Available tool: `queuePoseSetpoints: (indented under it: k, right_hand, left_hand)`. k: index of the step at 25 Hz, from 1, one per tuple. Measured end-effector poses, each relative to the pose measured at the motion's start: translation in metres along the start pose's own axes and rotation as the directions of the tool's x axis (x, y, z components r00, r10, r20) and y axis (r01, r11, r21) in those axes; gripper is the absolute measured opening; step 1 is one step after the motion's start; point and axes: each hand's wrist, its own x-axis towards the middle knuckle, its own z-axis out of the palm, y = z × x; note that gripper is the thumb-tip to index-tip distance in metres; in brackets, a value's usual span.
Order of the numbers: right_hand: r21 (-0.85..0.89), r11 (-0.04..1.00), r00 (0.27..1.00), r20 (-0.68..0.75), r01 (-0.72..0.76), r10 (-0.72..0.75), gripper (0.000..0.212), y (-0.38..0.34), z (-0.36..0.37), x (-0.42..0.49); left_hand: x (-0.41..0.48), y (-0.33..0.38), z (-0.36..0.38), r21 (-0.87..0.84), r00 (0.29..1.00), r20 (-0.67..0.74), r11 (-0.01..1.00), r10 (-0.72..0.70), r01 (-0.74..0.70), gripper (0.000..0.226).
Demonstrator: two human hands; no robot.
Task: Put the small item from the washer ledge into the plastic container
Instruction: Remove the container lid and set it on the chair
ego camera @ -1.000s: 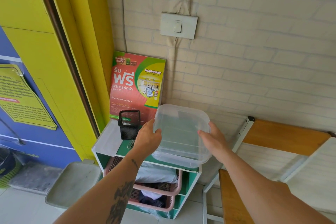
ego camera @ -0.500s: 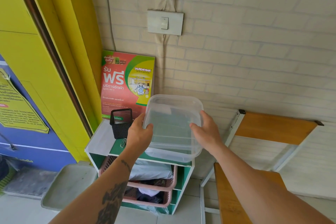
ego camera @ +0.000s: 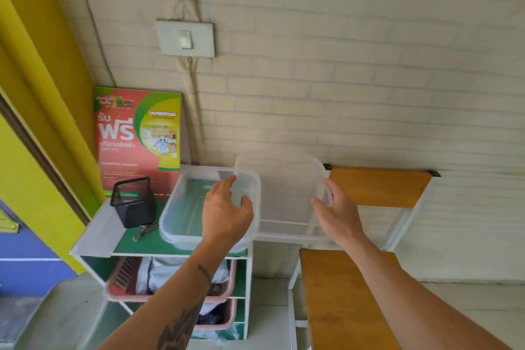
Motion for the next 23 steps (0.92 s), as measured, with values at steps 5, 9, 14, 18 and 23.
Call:
queuePoseSetpoints:
  k: [5, 9, 14, 18, 23]
  right_hand:
    - [-0.14, 0.989, 0.999, 0.017, 0.044, -0.042, 0.06, 0.069, -0.078, -0.005]
    - [-0.324, 0.942, 0.996, 0.048, 0.087, -0.075, 0.06, 0.131, -0.119, -0.004]
    - [-0.438, 0.896, 0.99, 0.143, 0.076, -0.014, 0.062, 0.194, -0.139, -0.002]
    - [-0.468, 0.883, 0.985, 0.16, 0.022, 0.06, 0.062, 0.237, -0.131, 0.002]
    - [-0.501, 0.858, 0.959, 0.173, -0.111, 0.225, 0.063, 0.304, -0.092, 0.01]
  left_hand:
    - [-0.042, 0.049, 0.082, 0.193, 0.99, 0.114, 0.976, 0.084, -0.105, 0.057]
    - [-0.078, 0.068, 0.155, 0.339, 0.969, 0.242, 0.931, 0.055, -0.138, 0.054]
    - [-0.104, 0.069, 0.214, 0.405, 0.949, 0.312, 0.91, -0.043, -0.092, 0.052]
    - [-0.11, 0.056, 0.25, 0.447, 0.924, 0.367, 0.892, -0.112, -0.069, 0.053]
    - [-0.116, 0.007, 0.306, 0.468, 0.868, 0.445, 0.884, -0.221, -0.015, 0.054]
